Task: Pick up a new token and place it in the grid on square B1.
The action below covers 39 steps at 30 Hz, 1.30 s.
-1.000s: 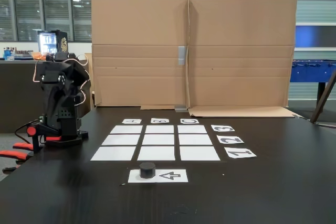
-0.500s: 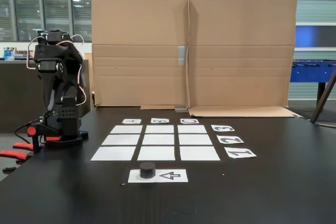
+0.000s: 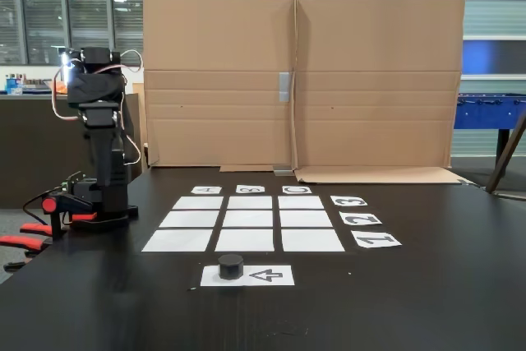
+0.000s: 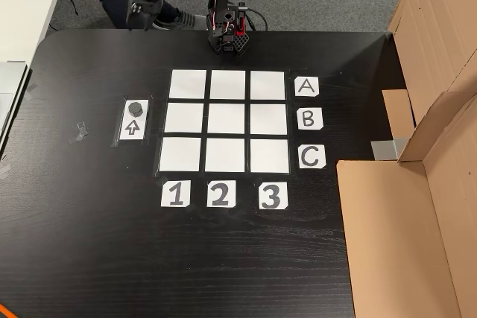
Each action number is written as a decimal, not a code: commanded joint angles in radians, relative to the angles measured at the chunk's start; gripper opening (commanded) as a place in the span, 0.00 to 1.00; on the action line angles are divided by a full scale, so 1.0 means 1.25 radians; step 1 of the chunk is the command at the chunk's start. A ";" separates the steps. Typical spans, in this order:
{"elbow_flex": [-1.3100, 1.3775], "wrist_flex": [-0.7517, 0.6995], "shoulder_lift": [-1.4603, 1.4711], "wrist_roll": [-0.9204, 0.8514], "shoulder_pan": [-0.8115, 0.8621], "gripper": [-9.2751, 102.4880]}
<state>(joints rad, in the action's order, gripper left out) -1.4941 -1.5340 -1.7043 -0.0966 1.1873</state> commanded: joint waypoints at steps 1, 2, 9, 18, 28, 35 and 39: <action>0.076 -0.011 0.054 -0.002 -0.029 0.25; 0.092 -0.011 0.070 -0.001 -0.039 0.25; 0.173 -0.015 0.164 0.000 -0.107 0.25; 0.323 -0.018 0.317 0.004 -0.195 0.25; 0.511 -0.022 0.475 0.026 -0.271 0.25; 0.616 -0.022 0.584 0.033 -0.322 0.25; 0.645 -0.022 0.632 0.034 -0.350 0.25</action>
<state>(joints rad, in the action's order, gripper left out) -0.7363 -1.5585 -0.9219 -0.0598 0.7731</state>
